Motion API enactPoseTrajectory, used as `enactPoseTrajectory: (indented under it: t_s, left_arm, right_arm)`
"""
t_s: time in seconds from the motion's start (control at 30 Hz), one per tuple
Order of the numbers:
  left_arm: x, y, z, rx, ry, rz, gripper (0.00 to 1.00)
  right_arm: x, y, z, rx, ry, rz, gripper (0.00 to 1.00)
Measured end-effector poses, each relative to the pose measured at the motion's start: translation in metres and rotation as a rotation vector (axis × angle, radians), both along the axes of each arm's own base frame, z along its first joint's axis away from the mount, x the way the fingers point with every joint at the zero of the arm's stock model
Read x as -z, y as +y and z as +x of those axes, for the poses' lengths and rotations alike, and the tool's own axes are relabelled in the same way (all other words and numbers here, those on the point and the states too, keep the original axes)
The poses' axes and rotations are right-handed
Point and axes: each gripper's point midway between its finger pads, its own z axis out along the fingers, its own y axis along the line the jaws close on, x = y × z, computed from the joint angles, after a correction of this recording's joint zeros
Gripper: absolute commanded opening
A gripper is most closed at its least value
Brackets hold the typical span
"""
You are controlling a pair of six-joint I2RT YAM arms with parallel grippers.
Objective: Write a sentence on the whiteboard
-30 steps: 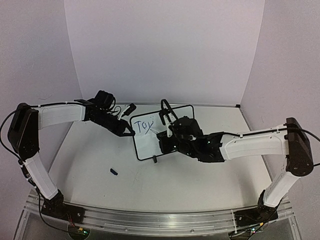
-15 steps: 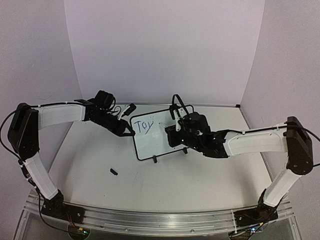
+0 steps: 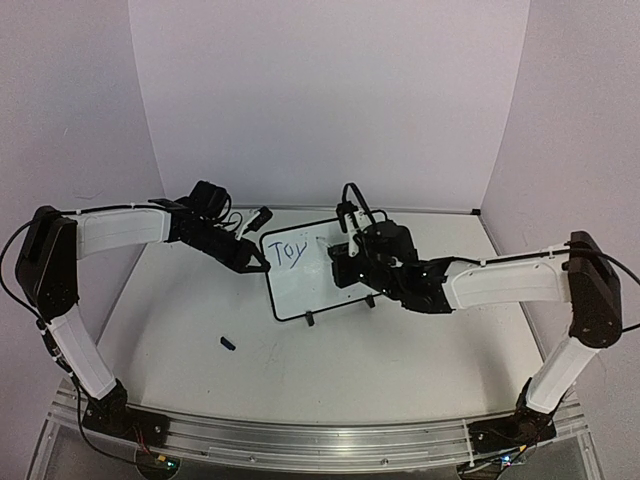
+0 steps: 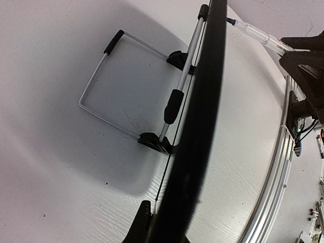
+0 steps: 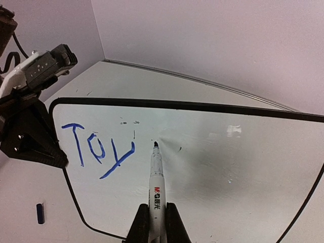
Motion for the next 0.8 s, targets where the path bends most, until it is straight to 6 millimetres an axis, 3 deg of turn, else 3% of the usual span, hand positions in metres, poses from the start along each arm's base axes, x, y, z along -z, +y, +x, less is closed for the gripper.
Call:
enactPoseTrajectory:
  t_s: [0.8]
  left_arm:
    - [0.000,0.000,0.001,-0.002,-0.001,0.000,0.00]
  right_arm:
    - [0.031,-0.003,0.000,0.021,0.074,0.002,0.00]
